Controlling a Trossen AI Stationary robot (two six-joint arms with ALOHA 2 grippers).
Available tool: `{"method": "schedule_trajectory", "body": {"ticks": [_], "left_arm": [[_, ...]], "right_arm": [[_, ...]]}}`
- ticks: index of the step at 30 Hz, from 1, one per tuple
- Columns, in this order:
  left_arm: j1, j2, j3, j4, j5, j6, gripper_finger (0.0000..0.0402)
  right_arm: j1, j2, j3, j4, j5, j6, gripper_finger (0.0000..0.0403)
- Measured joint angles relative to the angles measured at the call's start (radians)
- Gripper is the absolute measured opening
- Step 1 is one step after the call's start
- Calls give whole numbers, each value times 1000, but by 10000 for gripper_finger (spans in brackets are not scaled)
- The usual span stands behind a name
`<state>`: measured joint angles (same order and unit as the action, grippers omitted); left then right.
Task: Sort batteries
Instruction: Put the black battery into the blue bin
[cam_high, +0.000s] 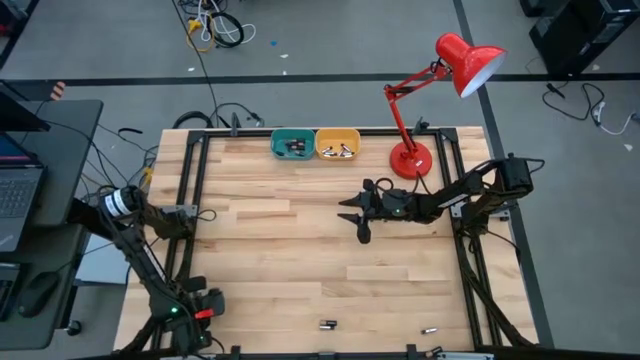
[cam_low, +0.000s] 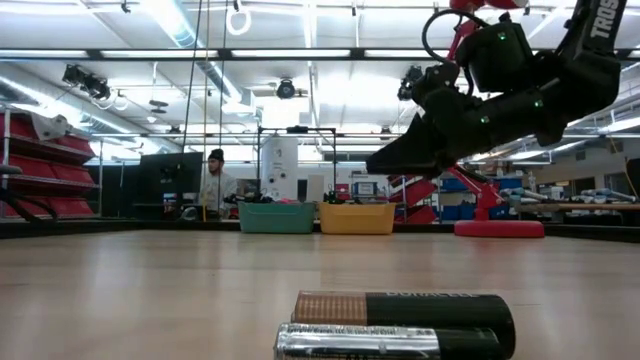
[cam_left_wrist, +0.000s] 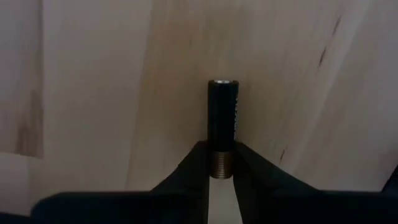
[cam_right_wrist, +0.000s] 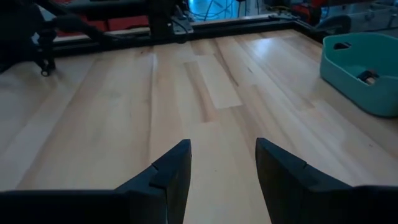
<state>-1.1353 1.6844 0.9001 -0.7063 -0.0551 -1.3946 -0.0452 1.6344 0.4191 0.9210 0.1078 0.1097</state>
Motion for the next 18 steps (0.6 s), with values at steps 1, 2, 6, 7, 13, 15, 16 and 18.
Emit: {"method": "schedule_trajectory", "body": {"ticks": [1, 2, 6, 7, 13, 15, 16, 18], "left_arm": [[6, 0, 0, 1, -3, -7, 57], [11, 1, 0, 3, -6, -16, 57], [30, 2, 5, 4, -19, -34, 57], [35, 2, 9, -2, -25, -40, 57], [90, 11, 61, -173, -217, -57, 57], [112, 6, 84, -199, -278, -60, 57], [124, 0, 90, -218, -290, -57, 57], [162, -6, 89, -253, -308, -34, 57]], "right_arm": [[0, 0, 0, -3, 0, 1, 165], [0, 0, 0, -5, 0, 1, 165], [0, 0, 0, -5, 0, 2, 164], [0, 0, 0, -5, 0, 2, 164], [16, 0, 0, -10, 0, 1, 164], [19, 0, 0, -9, 0, 1, 164], [19, 0, 0, -10, 0, 1, 164], [19, 0, 0, -10, 0, 1, 164]]}}
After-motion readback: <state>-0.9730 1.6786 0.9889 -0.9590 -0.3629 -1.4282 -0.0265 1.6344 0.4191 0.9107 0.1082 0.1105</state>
